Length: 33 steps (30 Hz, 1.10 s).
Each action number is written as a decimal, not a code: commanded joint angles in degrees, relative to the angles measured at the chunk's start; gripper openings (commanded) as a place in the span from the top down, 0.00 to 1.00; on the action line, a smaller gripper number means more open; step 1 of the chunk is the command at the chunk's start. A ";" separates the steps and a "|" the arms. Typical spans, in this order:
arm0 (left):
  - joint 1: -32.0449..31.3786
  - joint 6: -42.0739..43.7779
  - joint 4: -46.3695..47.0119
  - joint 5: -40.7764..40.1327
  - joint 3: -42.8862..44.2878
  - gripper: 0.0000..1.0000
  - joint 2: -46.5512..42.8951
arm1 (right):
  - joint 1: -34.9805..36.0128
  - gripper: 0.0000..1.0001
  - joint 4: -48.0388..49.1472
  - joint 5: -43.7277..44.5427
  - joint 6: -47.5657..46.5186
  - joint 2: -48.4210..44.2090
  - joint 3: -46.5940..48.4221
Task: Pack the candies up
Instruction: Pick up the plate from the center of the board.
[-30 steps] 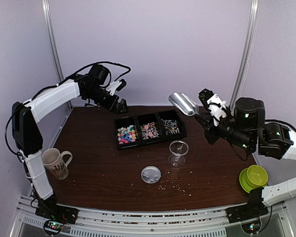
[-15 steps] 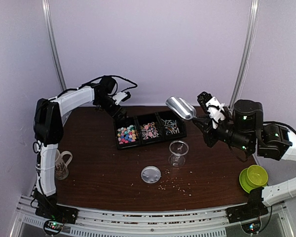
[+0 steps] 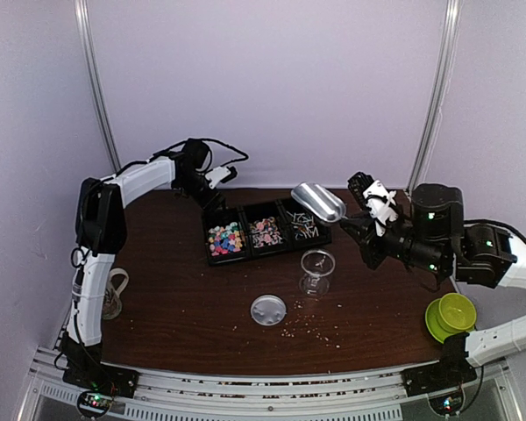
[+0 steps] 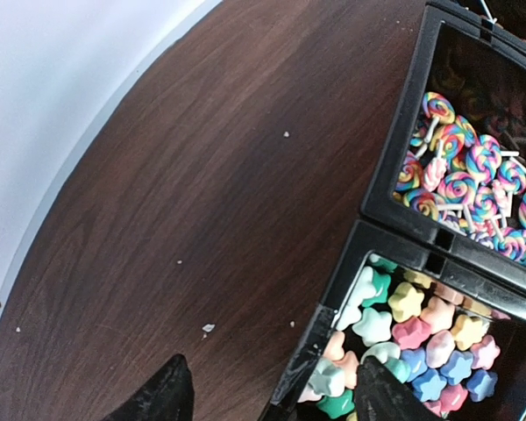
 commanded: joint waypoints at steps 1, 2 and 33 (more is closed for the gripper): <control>0.40 1.65 -0.81 3.36 2.03 0.37 1.26 | -0.36 1.00 0.43 -0.40 0.54 -1.78 -0.84; 0.38 1.76 -0.94 3.62 1.99 0.38 1.45 | -0.33 1.00 0.48 -0.57 0.58 -1.80 -0.86; 0.39 -5.90 -5.64 1.44 -12.06 0.93 -7.03 | -0.36 1.00 2.06 -1.90 1.73 -2.24 -1.78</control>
